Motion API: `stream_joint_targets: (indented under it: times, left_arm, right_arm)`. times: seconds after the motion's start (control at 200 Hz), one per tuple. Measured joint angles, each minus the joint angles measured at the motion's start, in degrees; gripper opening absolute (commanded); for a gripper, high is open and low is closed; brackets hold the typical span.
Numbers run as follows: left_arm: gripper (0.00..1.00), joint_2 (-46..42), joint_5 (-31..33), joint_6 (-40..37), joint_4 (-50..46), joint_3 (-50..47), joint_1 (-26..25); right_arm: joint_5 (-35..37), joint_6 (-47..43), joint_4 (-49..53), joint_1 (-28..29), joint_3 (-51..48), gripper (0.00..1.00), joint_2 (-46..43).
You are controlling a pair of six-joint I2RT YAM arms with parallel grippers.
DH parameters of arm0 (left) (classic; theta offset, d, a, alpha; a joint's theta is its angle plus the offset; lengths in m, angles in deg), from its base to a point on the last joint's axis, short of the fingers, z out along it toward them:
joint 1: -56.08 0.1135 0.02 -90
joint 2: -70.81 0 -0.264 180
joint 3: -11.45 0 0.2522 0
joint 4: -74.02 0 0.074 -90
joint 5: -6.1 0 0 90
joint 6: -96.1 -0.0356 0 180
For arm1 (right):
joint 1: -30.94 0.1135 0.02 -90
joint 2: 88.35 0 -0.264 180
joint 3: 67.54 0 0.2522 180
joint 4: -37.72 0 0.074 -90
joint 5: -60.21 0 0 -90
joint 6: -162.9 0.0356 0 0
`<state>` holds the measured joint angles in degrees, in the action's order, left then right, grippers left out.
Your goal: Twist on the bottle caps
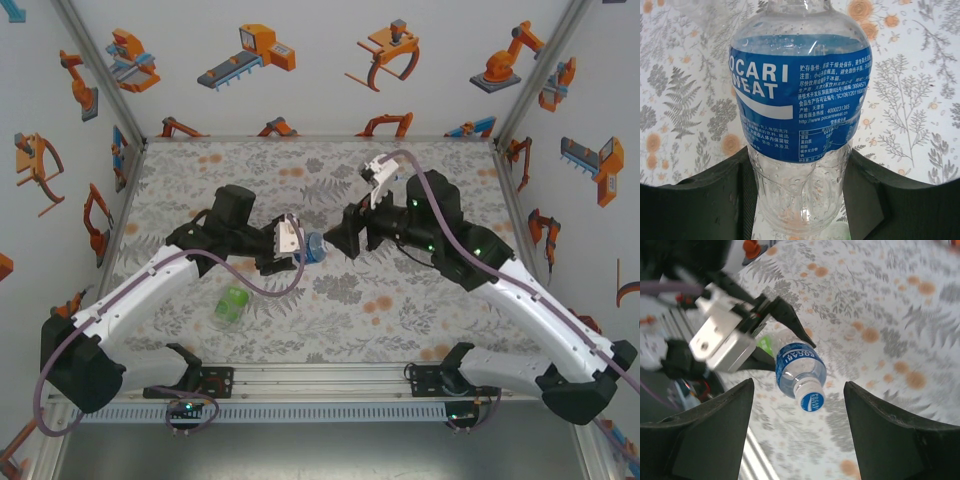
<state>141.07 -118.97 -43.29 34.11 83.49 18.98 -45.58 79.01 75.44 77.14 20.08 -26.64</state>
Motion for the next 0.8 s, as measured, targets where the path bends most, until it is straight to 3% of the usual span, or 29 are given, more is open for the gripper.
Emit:
stream_joint_targets:
  times: [0.225, 0.325, 0.531, 0.801]
  left_arm:
    - [0.00, -1.09, -2.32, -1.68, -3.21, 0.22, -0.76]
    - [0.00, -1.42, -2.56, -2.10, -3.93, 0.22, -0.92]
    - [0.00, -1.51, -3.52, -2.75, -5.38, 0.22, -1.53]
    - [0.00, -1.84, -3.58, -3.37, -6.14, 0.33, -1.90]
  right_arm:
    - [-13.88, -26.08, 4.22, 0.00, -2.34, 0.66, -3.48]
    - [-16.83, -33.35, 5.29, 0.00, -4.50, 0.65, -3.67]
    - [-17.42, -40.28, 5.27, 0.00, -8.52, 0.61, -3.23]
    - [-17.64, -42.14, 2.40, 0.00, -10.49, 0.52, -2.97]
